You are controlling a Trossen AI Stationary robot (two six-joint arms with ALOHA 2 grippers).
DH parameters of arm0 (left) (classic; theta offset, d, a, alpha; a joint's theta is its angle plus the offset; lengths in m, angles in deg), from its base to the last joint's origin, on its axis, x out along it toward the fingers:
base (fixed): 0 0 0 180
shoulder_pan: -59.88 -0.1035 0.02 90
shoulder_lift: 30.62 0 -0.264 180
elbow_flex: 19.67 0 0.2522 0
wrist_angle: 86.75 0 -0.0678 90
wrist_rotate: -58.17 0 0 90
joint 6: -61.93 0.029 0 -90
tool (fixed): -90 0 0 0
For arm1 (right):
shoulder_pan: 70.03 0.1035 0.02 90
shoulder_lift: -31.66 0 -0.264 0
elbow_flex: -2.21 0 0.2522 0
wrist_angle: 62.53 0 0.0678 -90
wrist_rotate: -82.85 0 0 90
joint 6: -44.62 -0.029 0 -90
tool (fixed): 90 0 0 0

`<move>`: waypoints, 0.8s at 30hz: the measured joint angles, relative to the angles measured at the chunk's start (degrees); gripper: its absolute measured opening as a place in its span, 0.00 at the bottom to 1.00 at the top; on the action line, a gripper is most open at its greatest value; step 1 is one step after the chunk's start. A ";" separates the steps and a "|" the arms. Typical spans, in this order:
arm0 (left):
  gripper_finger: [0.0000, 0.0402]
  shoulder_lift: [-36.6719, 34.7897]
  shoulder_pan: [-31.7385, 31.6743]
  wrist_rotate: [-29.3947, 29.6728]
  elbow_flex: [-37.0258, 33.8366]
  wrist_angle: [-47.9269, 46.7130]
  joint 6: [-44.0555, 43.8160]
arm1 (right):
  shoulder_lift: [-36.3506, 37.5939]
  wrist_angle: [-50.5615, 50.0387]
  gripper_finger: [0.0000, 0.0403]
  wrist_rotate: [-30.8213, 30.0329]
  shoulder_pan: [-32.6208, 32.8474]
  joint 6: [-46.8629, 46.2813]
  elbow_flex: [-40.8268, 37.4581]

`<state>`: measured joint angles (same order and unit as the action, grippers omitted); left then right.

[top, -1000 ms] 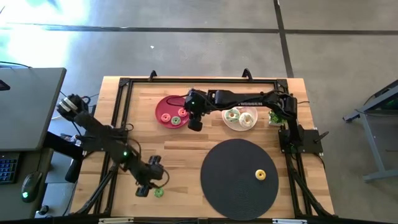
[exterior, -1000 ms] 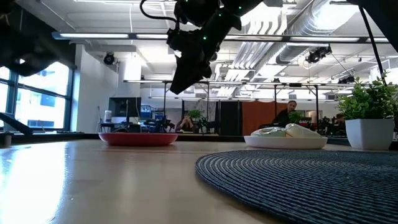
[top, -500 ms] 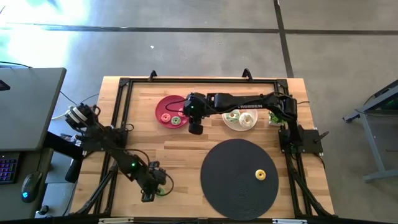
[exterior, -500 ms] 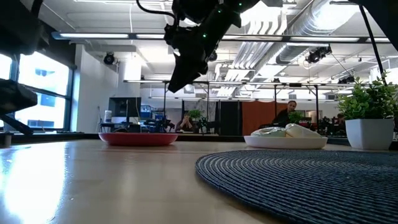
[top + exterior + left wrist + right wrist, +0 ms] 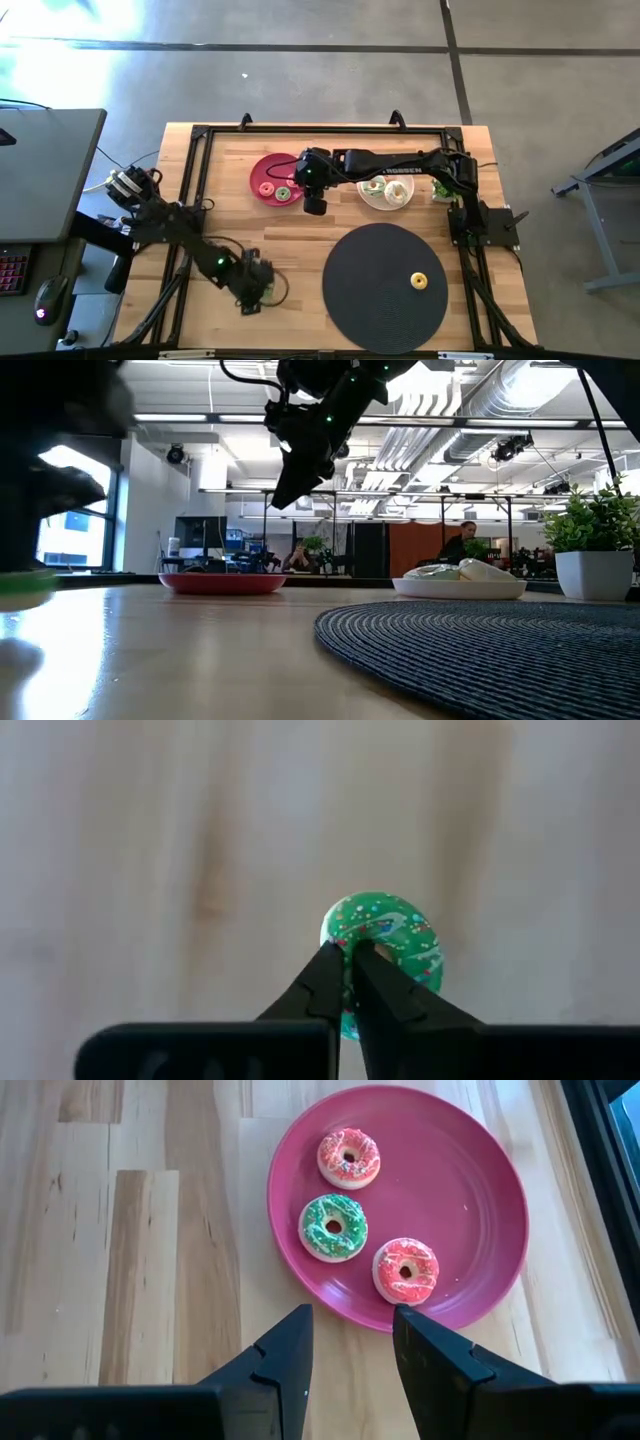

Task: Pick & Place donuts
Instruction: Put the small green donut on the pink plate

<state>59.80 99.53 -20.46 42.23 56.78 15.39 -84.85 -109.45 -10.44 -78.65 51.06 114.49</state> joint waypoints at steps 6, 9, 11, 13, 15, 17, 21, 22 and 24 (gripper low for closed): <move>0.05 -0.29 -8.96 4.42 6.16 -16.92 7.92 | 0.00 -0.37 0.32 0.00 0.00 -0.30 0.00; 0.03 -0.29 -14.94 5.45 8.20 -21.21 16.87 | -0.01 -1.78 0.32 -0.03 0.00 -0.31 0.00; 0.01 -0.33 -19.53 6.50 8.64 -22.94 22.24 | 0.00 -4.34 0.32 -1.03 0.00 -0.74 0.00; 0.01 -0.44 -24.30 7.47 8.85 -24.03 27.14 | 0.04 -8.10 0.32 -4.47 0.00 -2.30 0.00; 0.01 -1.32 -29.03 7.65 8.88 -24.32 31.45 | 0.49 -12.70 0.32 -9.60 0.01 -3.75 0.00; 0.01 -2.27 -33.27 7.70 8.91 -24.25 35.65 | 1.39 -17.57 0.32 -16.08 0.00 -5.34 0.00; 0.01 -6.14 -41.72 7.64 8.91 -23.47 44.28 | 4.24 -26.34 0.32 -26.55 -0.09 -10.62 0.00; 0.01 -7.30 -44.00 7.44 8.91 -23.46 46.11 | 5.49 -27.60 0.32 -28.15 -0.29 -11.42 0.00; 0.01 -8.79 -48.60 6.85 8.96 -22.31 49.57 | 8.20 -29.32 0.32 -31.06 -0.76 -13.51 0.00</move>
<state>51.01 50.93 -13.62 51.19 34.47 64.96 -76.65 -138.77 -41.50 -79.41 37.54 114.49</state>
